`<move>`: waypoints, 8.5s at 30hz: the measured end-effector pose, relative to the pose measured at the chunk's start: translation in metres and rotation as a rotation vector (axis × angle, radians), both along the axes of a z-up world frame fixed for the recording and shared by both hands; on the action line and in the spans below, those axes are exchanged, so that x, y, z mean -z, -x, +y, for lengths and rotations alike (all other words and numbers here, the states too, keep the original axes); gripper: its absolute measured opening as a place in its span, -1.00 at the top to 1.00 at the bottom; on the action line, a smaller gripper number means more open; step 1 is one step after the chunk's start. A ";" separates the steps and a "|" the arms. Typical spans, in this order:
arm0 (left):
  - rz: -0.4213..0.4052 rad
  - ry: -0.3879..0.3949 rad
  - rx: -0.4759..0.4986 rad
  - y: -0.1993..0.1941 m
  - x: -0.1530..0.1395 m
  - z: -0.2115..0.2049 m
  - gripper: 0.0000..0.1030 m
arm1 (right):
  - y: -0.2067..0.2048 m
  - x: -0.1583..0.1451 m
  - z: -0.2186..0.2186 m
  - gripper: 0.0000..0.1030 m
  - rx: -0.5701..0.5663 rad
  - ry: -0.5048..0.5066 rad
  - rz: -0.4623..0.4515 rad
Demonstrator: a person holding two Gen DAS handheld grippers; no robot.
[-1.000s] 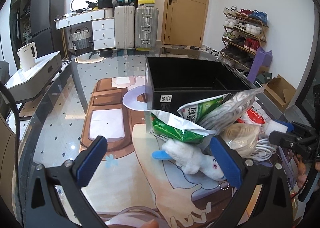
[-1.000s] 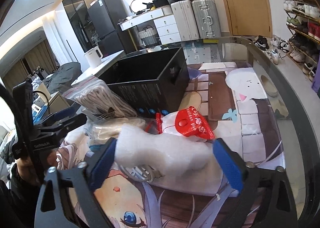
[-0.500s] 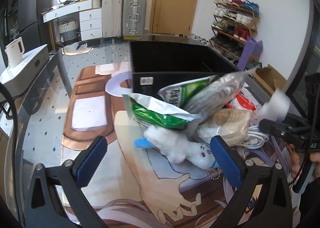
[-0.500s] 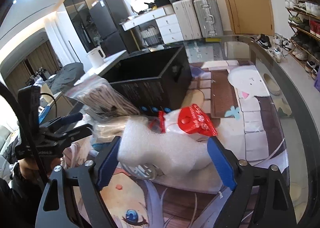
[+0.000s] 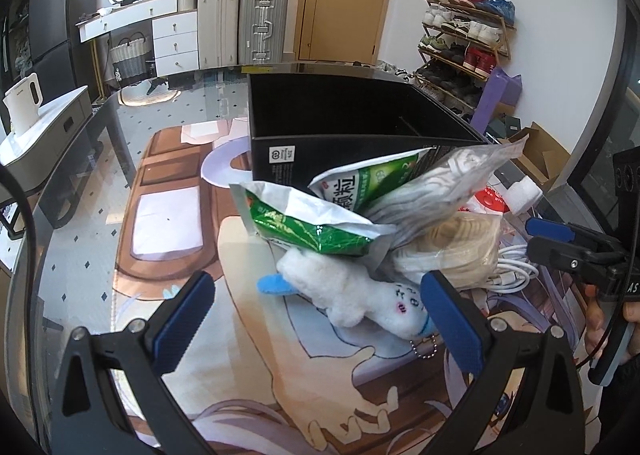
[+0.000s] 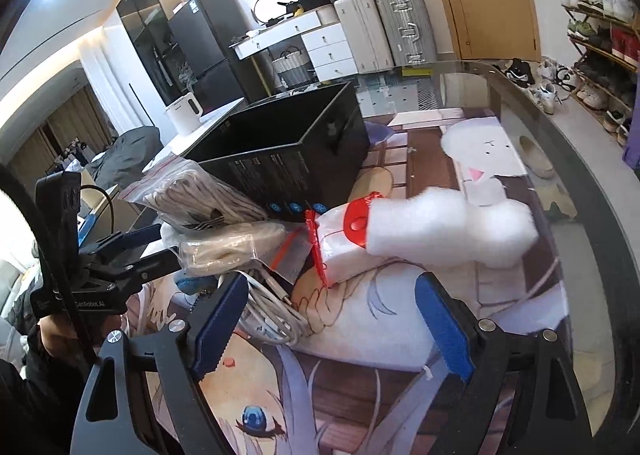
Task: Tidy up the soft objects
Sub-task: 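Lift the white foam block with the right gripper toward the black box, then grasp the white plush toy with the left gripper while right holds foam above box, then lower plush toy and foam block into the black box and open both grippers, then move the right gripper from the box to the red-labelled white bag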
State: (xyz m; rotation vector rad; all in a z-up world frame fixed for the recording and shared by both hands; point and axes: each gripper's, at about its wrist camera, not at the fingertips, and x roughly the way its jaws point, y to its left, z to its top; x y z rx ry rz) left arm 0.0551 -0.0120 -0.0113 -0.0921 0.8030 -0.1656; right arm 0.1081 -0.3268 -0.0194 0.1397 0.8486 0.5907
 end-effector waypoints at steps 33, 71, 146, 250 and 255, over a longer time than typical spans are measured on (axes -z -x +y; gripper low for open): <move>0.019 0.029 -0.005 -0.002 0.007 0.004 -1.00 | -0.069 0.002 -0.008 -0.88 0.139 0.194 0.018; 0.054 0.129 0.046 -0.002 0.009 0.006 -0.47 | -0.073 -0.008 -0.001 -0.77 0.098 0.158 -0.055; -0.261 0.082 -0.022 -0.039 -0.098 0.032 0.55 | -0.050 -0.093 0.098 -0.76 -0.120 0.133 -0.249; -0.037 -0.089 -0.060 0.000 -0.005 0.030 -1.00 | -0.028 -0.018 0.023 -0.99 0.007 0.333 -0.074; -0.026 -0.095 -0.048 -0.002 -0.002 0.027 -1.00 | -0.041 -0.004 0.026 -0.99 -0.020 0.344 -0.017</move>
